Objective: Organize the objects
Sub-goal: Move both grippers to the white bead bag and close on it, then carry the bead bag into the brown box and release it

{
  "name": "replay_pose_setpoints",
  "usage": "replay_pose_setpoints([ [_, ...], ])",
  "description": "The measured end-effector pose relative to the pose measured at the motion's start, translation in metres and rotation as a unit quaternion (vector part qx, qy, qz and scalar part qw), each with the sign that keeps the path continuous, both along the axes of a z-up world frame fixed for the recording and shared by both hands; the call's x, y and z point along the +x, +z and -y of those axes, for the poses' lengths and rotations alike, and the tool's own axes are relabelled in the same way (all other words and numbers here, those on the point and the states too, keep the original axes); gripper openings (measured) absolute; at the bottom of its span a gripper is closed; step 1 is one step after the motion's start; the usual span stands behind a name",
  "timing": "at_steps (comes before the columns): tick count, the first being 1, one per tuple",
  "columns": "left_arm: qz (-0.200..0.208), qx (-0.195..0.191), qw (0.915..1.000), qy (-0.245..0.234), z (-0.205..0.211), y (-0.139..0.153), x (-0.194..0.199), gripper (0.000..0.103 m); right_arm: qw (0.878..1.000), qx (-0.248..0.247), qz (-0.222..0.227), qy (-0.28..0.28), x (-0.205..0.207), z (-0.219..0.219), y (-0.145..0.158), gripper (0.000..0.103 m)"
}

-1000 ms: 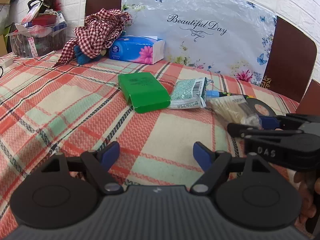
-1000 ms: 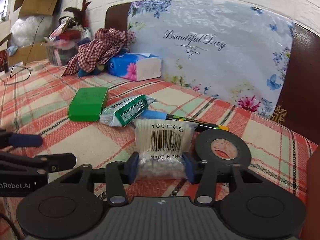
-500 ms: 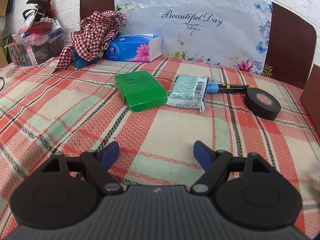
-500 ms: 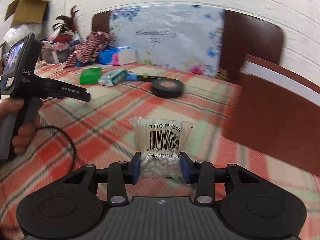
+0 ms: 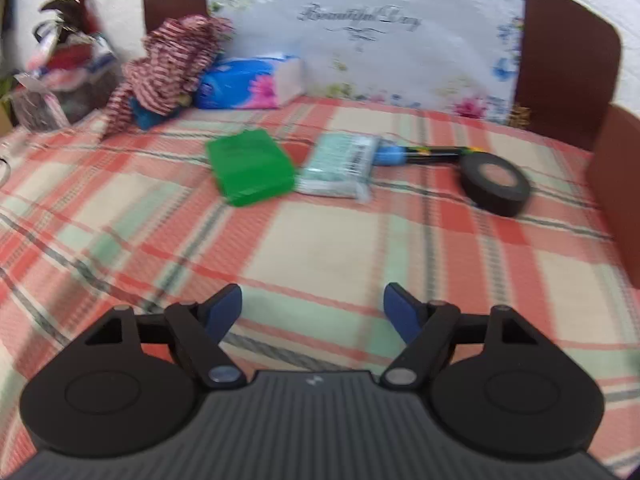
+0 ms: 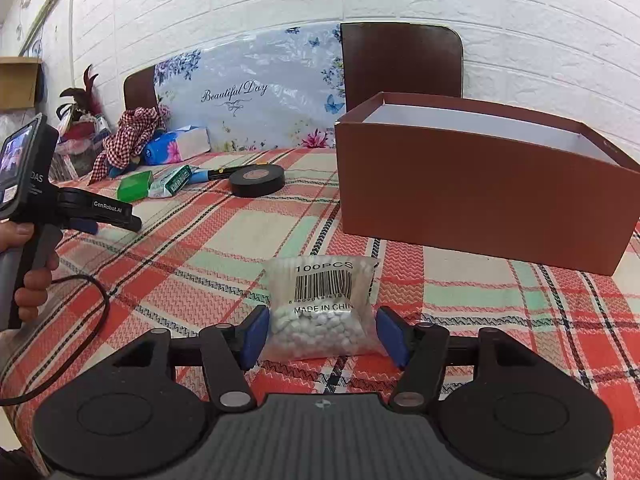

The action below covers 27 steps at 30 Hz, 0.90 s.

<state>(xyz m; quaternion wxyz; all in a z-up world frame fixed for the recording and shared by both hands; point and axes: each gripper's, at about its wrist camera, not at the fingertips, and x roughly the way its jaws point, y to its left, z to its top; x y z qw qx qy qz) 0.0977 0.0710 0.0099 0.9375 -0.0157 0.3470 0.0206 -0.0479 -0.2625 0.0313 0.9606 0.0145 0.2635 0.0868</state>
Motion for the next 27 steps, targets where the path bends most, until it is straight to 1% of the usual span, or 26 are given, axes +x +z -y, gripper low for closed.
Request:
replay_pose_setpoints([
  [2, -0.008, -0.032, 0.9990, -0.030, 0.017, 0.009, -0.007, 0.078, 1.000, 0.005, -0.004, -0.002, -0.001, 0.002, 0.000, 0.063],
  [4, -0.019, -0.073, 0.9940, -0.080, 0.038, 0.019, -0.013, 0.078, 1.000, 0.008, -0.006, -0.003, -0.001, 0.004, 0.000, 0.065],
  [6, -0.035, -0.108, 0.9852, -0.129, 0.062, 0.028, -0.018, 0.080, 1.000, 0.012, -0.006, -0.007, -0.001, 0.005, 0.000, 0.067],
  [8, -0.057, -0.134, 0.9743, -0.172, 0.086, 0.034, -0.022, 0.081, 1.000, 0.018, -0.010, -0.009, 0.001, 0.009, -0.001, 0.070],
  [11, -0.093, -0.145, 0.9614, -0.215, 0.118, 0.035, -0.029, 0.086, 1.000, 0.021, -0.022, -0.007, 0.006, 0.010, -0.005, 0.072],
  [12, -0.108, -0.148, 0.9574, -0.223, 0.124, 0.032, -0.030, 0.086, 0.999, 0.019, -0.028, -0.003, 0.008, 0.008, -0.007, 0.073],
  [14, -0.146, -0.164, 0.9460, -0.238, 0.138, 0.021, -0.031, 0.086, 0.999, 0.011, -0.030, 0.003, 0.011, 0.006, -0.010, 0.075],
  [15, -0.168, -0.167, 0.9399, -0.246, 0.146, 0.012, -0.031, 0.085, 0.999, 0.006, -0.031, 0.006, 0.011, 0.003, -0.011, 0.074],
  [16, -0.176, -0.158, 0.9392, -0.249, 0.153, 0.004, -0.033, 0.086, 1.000, 0.002, -0.029, 0.009, 0.012, 0.001, -0.011, 0.067],
  [17, -0.149, -0.141, 0.9452, -0.254, 0.158, 0.003, -0.039, 0.085, 1.000, 0.000, -0.028, 0.012, 0.012, 0.000, -0.012, 0.054],
  [18, -0.132, -0.126, 0.9466, -0.266, 0.163, 0.003, -0.043, 0.077, 1.000, 0.002, -0.025, 0.014, 0.011, 0.001, -0.012, 0.052],
  [19, -0.129, -0.131, 0.9434, -0.276, 0.165, 0.004, -0.045, 0.060, 1.000, 0.005, -0.025, 0.013, 0.011, 0.002, -0.012, 0.049],
  [20, -0.137, -0.154, 0.9352, -0.288, 0.164, 0.006, -0.042, 0.049, 1.000, 0.013, -0.021, 0.013, 0.010, 0.004, -0.013, 0.047],
  [21, -0.142, -0.167, 0.9313, -0.291, 0.163, 0.009, -0.041, 0.044, 1.000, 0.018, -0.016, 0.011, 0.008, 0.006, -0.011, 0.046],
  [22, -0.137, -0.165, 0.9318, -0.293, 0.165, 0.014, -0.041, 0.044, 1.000, 0.022, -0.008, 0.011, 0.005, 0.007, -0.009, 0.045],
  [24, -0.111, -0.160, 0.9335, -0.301, 0.166, 0.028, -0.048, 0.044, 0.999, 0.022, 0.024, 0.009, 0.000, 0.007, -0.001, 0.045],
  [27, -0.051, -0.151, 0.9330, -0.323, 0.172, 0.063, -0.055, 0.044, 0.995, 0.015, 0.099, 0.002, -0.007, 0.011, 0.019, 0.045],
])
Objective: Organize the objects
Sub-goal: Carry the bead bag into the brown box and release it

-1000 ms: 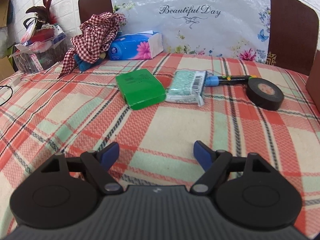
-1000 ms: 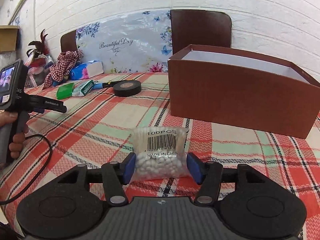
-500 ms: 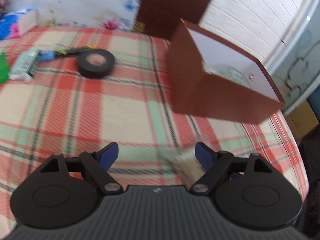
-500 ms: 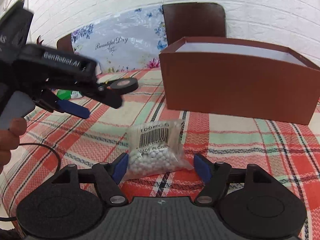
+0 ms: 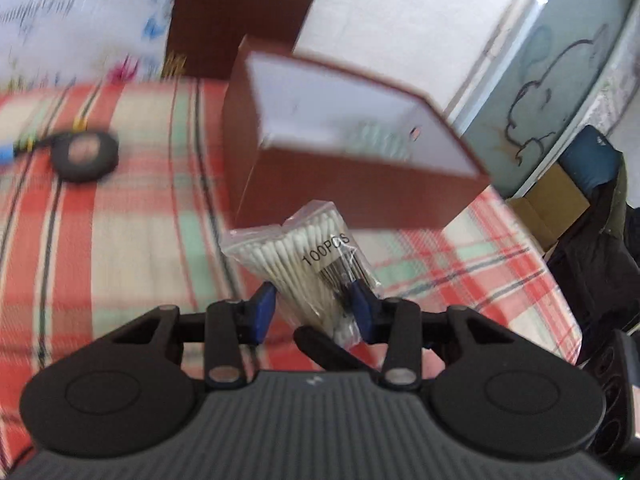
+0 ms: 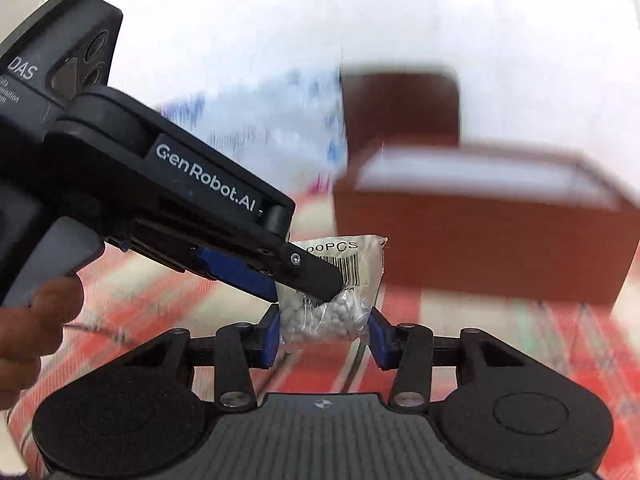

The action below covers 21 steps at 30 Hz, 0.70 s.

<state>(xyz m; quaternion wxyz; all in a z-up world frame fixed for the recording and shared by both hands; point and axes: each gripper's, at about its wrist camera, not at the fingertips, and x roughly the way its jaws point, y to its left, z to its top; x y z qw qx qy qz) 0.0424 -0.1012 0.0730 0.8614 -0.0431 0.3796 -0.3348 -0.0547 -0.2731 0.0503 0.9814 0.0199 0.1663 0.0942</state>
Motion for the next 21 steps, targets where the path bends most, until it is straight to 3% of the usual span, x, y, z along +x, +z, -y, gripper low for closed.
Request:
replay_pose_setpoints([
  [4, 0.075, -0.004, 0.9971, -0.016, 0.025, 0.042, 0.011, 0.043, 0.996, -0.010, 0.080, -0.027, 0.013, 0.012, 0.026, 0.045],
  [9, 0.102, 0.004, 0.9946, -0.019, 0.069, 0.060, 0.044, 0.044, 0.993, -0.002, 0.098, -0.071, 0.052, 0.040, 0.042, 0.045],
  [11, 0.112, 0.016, 0.9935, -0.016, 0.087, 0.061, 0.052, 0.052, 0.991, -0.003, 0.100, -0.090, 0.066, 0.051, 0.041, 0.047],
  [13, 0.128, 0.045, 0.9908, -0.005, 0.104, 0.055, 0.064, 0.078, 0.989, -0.019, 0.092, -0.115, 0.084, 0.059, 0.035, 0.057],
  [14, 0.135, 0.063, 0.9888, 0.006, 0.111, 0.050, 0.069, 0.079, 0.988, -0.036, 0.074, -0.130, 0.095, 0.061, 0.030, 0.074],
  [15, 0.133, 0.084, 0.9875, 0.014, 0.115, 0.043, 0.075, 0.078, 0.986, -0.048, 0.057, -0.149, 0.102, 0.063, 0.025, 0.079],
  [16, 0.122, 0.101, 0.9872, 0.021, 0.117, 0.037, 0.080, 0.080, 0.984, -0.044, 0.051, -0.163, 0.104, 0.067, 0.022, 0.078],
  [18, 0.104, 0.076, 0.9915, 0.018, 0.106, 0.030, 0.081, 0.082, 0.985, -0.024, 0.055, -0.160, 0.094, 0.072, 0.018, 0.076],
  [21, 0.106, 0.062, 0.9923, 0.016, 0.092, 0.031, 0.070, 0.085, 0.982, -0.034, 0.090, -0.161, 0.067, 0.062, 0.013, 0.077],
])
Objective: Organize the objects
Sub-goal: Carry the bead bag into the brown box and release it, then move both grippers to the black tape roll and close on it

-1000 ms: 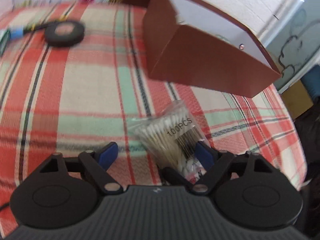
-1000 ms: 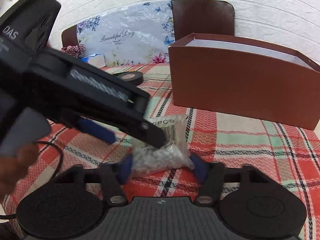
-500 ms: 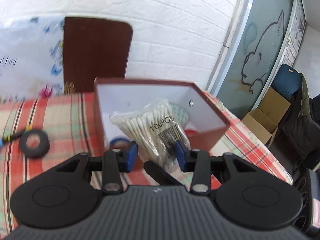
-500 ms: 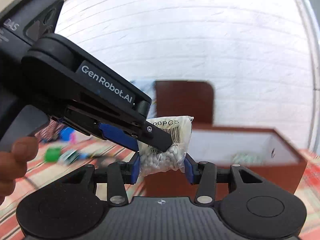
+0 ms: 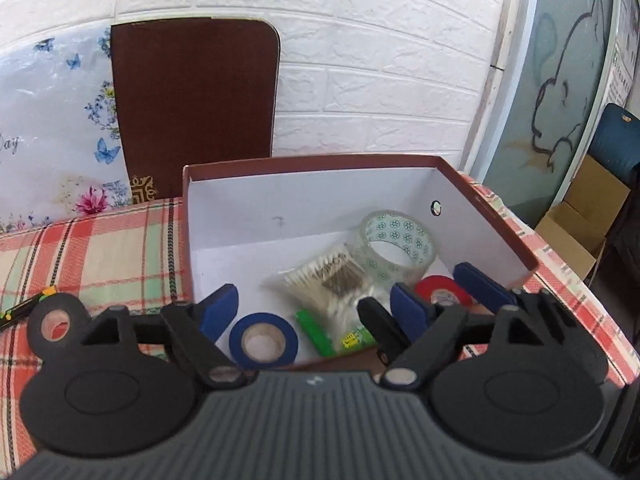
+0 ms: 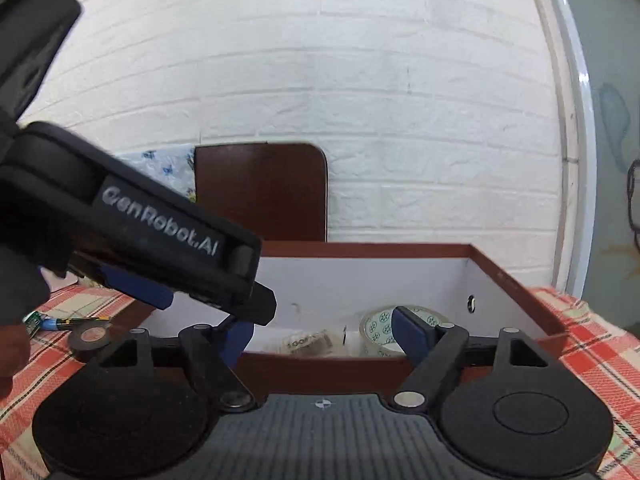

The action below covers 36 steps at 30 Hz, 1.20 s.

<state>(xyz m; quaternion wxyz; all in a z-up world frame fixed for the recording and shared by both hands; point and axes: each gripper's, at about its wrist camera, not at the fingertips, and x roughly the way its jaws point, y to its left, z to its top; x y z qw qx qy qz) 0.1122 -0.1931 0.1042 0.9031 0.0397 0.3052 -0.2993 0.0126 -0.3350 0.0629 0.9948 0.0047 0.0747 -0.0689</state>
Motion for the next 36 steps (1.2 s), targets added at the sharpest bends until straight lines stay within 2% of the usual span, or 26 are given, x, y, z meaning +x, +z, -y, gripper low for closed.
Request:
replay_pose_setpoints([
  [3, 0.026, -0.009, 0.9996, 0.002, -0.017, 0.004, -0.021, 0.084, 0.999, -0.015, 0.030, 0.007, -0.027, -0.019, 0.000, 0.078],
  [6, 0.034, -0.022, 0.9991, 0.012, -0.049, -0.002, -0.040, 0.084, 0.998, -0.018, 0.032, 0.044, -0.049, -0.032, -0.003, 0.078],
  [9, 0.014, -0.025, 0.9986, 0.044, -0.092, -0.020, -0.050, 0.084, 0.992, -0.015, -0.024, 0.123, -0.051, -0.063, -0.014, 0.078],
  [11, -0.018, -0.010, 0.9959, 0.088, -0.125, -0.043, -0.047, 0.084, 0.979, -0.020, -0.079, 0.189, -0.044, -0.083, -0.023, 0.077],
  [12, -0.033, 0.003, 0.9926, 0.117, -0.140, -0.056, -0.044, 0.084, 0.968, -0.033, -0.119, 0.219, -0.035, -0.097, -0.029, 0.074],
  [14, -0.071, 0.035, 0.9791, 0.187, -0.179, -0.085, -0.033, 0.083, 0.944, -0.069, -0.190, 0.261, -0.017, -0.125, -0.040, 0.066],
  [15, -0.077, 0.041, 0.9725, 0.216, -0.200, -0.096, -0.030, 0.080, 0.933, -0.087, -0.212, 0.276, -0.013, -0.140, -0.044, 0.063],
  [16, -0.041, 0.039, 0.9722, 0.227, -0.218, -0.097, -0.035, 0.081, 0.931, -0.092, -0.209, 0.286, -0.011, -0.147, -0.043, 0.065],
  [17, -0.017, 0.064, 0.9651, 0.253, -0.232, -0.098, -0.035, 0.082, 0.927, -0.090, -0.209, 0.297, -0.005, -0.152, -0.041, 0.065],
  [18, -0.002, 0.100, 0.9524, 0.288, -0.244, -0.102, -0.031, 0.085, 0.924, -0.087, -0.215, 0.303, 0.007, -0.156, -0.040, 0.065],
  [19, 0.015, 0.112, 0.9423, 0.315, -0.260, -0.107, -0.028, 0.095, 0.925, -0.085, -0.216, 0.301, 0.017, -0.161, -0.041, 0.067],
  [20, 0.017, 0.088, 0.9389, 0.332, -0.280, -0.112, -0.024, 0.097, 0.927, -0.081, -0.215, 0.296, 0.029, -0.168, -0.043, 0.072],
  [21, -0.009, 0.033, 0.9377, 0.346, -0.302, -0.114, -0.019, 0.097, 0.930, -0.074, -0.214, 0.289, 0.045, -0.175, -0.044, 0.072],
  [22, -0.004, -0.003, 0.9309, 0.365, -0.316, -0.112, -0.018, 0.097, 0.935, -0.068, -0.210, 0.279, 0.059, -0.180, -0.045, 0.073],
  [23, -0.003, -0.009, 0.9263, 0.377, -0.320, -0.113, -0.014, 0.097, 0.940, -0.061, -0.204, 0.267, 0.065, -0.178, -0.048, 0.074],
  [25, 0.002, 0.001, 0.9284, 0.372, -0.317, -0.115, -0.011, 0.098, 0.947, -0.043, -0.204, 0.244, 0.091, -0.182, -0.045, 0.074],
  [27, 0.004, 0.013, 0.9339, 0.357, -0.310, -0.115, -0.010, 0.098, 0.952, -0.017, -0.213, 0.219, 0.136, -0.186, -0.046, 0.075],
  [30, 0.002, 0.001, 0.9349, 0.355, -0.314, -0.115, -0.008, 0.099, 0.956, -0.011, -0.216, 0.196, 0.180, -0.197, -0.049, 0.085],
  [31, 0.002, 0.001, 0.9350, 0.355, -0.314, -0.115, -0.009, 0.100, 0.956, -0.019, -0.219, 0.194, 0.188, -0.200, -0.049, 0.086],
  [33, 0.001, 0.003, 0.9351, 0.354, -0.311, -0.115, -0.008, 0.100, 0.954, -0.034, -0.223, 0.198, 0.201, -0.207, -0.049, 0.082],
  [34, 0.001, 0.004, 0.9351, 0.354, -0.311, -0.116, -0.009, 0.100, 0.952, -0.041, -0.224, 0.206, 0.201, -0.209, -0.048, 0.077],
  [36, 0.001, 0.004, 0.9351, 0.354, -0.310, -0.116, -0.009, 0.100, 0.952, -0.050, -0.224, 0.204, 0.194, -0.209, -0.047, 0.077],
])
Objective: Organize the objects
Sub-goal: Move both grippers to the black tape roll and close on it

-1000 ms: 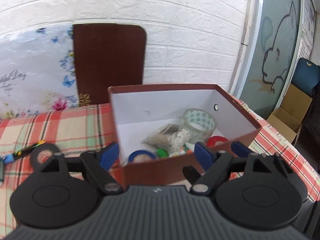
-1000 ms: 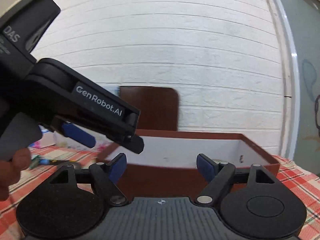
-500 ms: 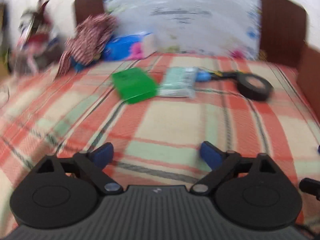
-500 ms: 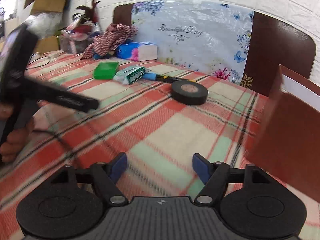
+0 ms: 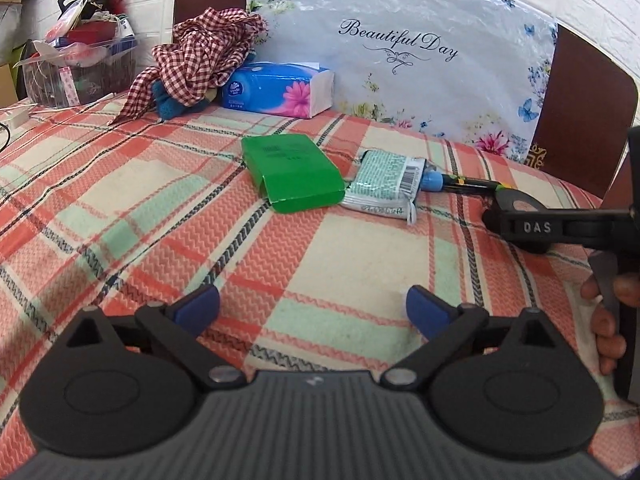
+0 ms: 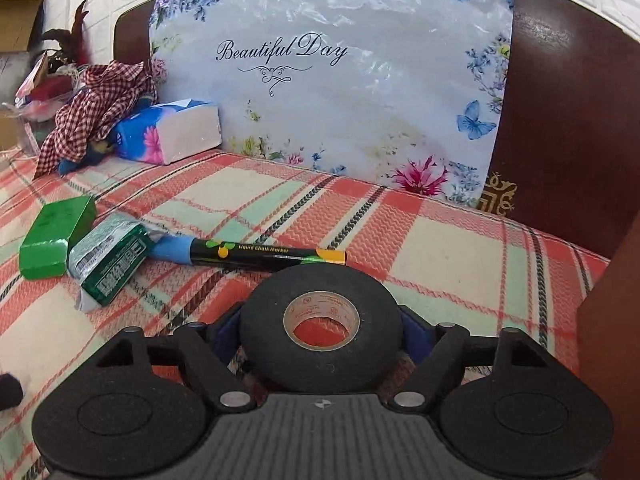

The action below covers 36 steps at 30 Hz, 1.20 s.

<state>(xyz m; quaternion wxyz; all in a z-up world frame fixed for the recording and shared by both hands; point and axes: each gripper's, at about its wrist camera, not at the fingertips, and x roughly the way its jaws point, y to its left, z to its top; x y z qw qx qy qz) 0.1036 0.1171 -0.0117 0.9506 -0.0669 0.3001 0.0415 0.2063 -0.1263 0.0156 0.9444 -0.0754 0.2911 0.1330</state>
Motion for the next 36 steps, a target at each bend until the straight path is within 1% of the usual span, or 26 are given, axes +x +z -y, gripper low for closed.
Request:
replay_pose_setpoints([
  [2, -0.001, 0.002, 1.0000, 0.000, 0.000, 0.000, 0.001, 0.101, 1.000, 0.008, -0.004, 0.000, -0.016, 0.007, 0.000, 0.077],
  [4, -0.002, 0.005, 1.0000, -0.001, 0.001, 0.000, 0.001, 0.101, 1.000, 0.016, -0.006, 0.010, -0.041, 0.017, -0.001, 0.077],
  [9, -0.003, 0.014, 0.9999, -0.002, 0.003, 0.000, 0.001, 0.101, 0.998, 0.021, -0.018, 0.048, -0.136, 0.056, -0.001, 0.077],
  [11, -0.002, 0.015, 0.9999, -0.003, 0.004, 0.001, 0.001, 0.101, 0.998, 0.022, -0.023, 0.046, -0.172, 0.075, 0.000, 0.077],
  [13, -0.003, 0.015, 0.9999, -0.003, 0.004, 0.000, 0.001, 0.101, 0.999, 0.026, -0.025, 0.030, -0.202, 0.091, 0.001, 0.077],
  [16, -0.006, 0.023, 0.9997, -0.003, 0.005, 0.000, 0.001, 0.101, 0.999, 0.036, -0.021, -0.004, -0.227, 0.106, 0.003, 0.077],
  [18, -0.014, 0.036, 0.9992, 0.000, 0.009, 0.001, 0.001, 0.100, 0.998, 0.048, -0.027, -0.006, -0.233, 0.112, 0.003, 0.077],
  [19, -0.021, 0.042, 0.9989, 0.002, 0.012, 0.004, 0.000, 0.098, 0.998, 0.048, -0.027, -0.005, -0.236, 0.113, 0.003, 0.077],
  [20, -0.028, 0.038, 0.9989, -0.003, 0.017, 0.007, -0.002, 0.096, 0.999, 0.042, -0.025, -0.004, -0.240, 0.112, 0.002, 0.077],
  [22, -0.033, -0.012, 0.9979, -0.054, 0.032, 0.018, -0.013, 0.086, 0.999, 0.028, -0.020, -0.001, -0.246, 0.109, 0.001, 0.077],
  [23, -0.036, -0.036, 0.9943, -0.094, 0.045, 0.025, -0.019, 0.084, 0.999, 0.027, -0.020, 0.002, -0.245, 0.110, 0.001, 0.077],
  [25, -0.045, -0.052, 0.9833, -0.168, 0.081, 0.037, -0.031, 0.076, 0.999, 0.029, -0.022, 0.001, -0.245, 0.109, 0.000, 0.078],
  [26, -0.052, -0.057, 0.9764, -0.202, 0.098, 0.041, -0.035, 0.075, 0.999, 0.029, -0.021, 0.002, -0.244, 0.109, 0.000, 0.079],
  [28, -0.078, -0.069, 0.9585, -0.266, 0.132, 0.046, -0.043, 0.070, 0.999, 0.028, -0.020, 0.002, -0.245, 0.108, -0.001, 0.080],
  [29, -0.093, -0.069, 0.9512, -0.286, 0.145, 0.046, -0.045, 0.070, 0.999, 0.030, -0.019, 0.002, -0.245, 0.108, -0.001, 0.080],
  [31, -0.131, -0.063, 0.9385, -0.313, 0.166, 0.042, -0.047, 0.065, 0.999, 0.036, -0.019, 0.002, -0.245, 0.110, -0.001, 0.080],
  [32, -0.151, -0.070, 0.9318, -0.323, 0.171, 0.039, -0.047, 0.064, 0.999, 0.037, -0.018, 0.002, -0.245, 0.110, -0.001, 0.079],
  [34, -0.194, -0.091, 0.9177, -0.335, 0.176, 0.028, -0.045, 0.056, 0.999, 0.040, -0.017, 0.002, -0.244, 0.111, -0.001, 0.079],
  [35, -0.207, -0.091, 0.9147, -0.335, 0.177, 0.023, -0.045, 0.055, 0.999, 0.042, -0.017, 0.003, -0.244, 0.111, -0.002, 0.077],
  [36, -0.202, -0.091, 0.9159, -0.335, 0.176, 0.021, -0.047, 0.054, 0.999, 0.043, -0.018, 0.004, -0.243, 0.112, -0.002, 0.077],
])
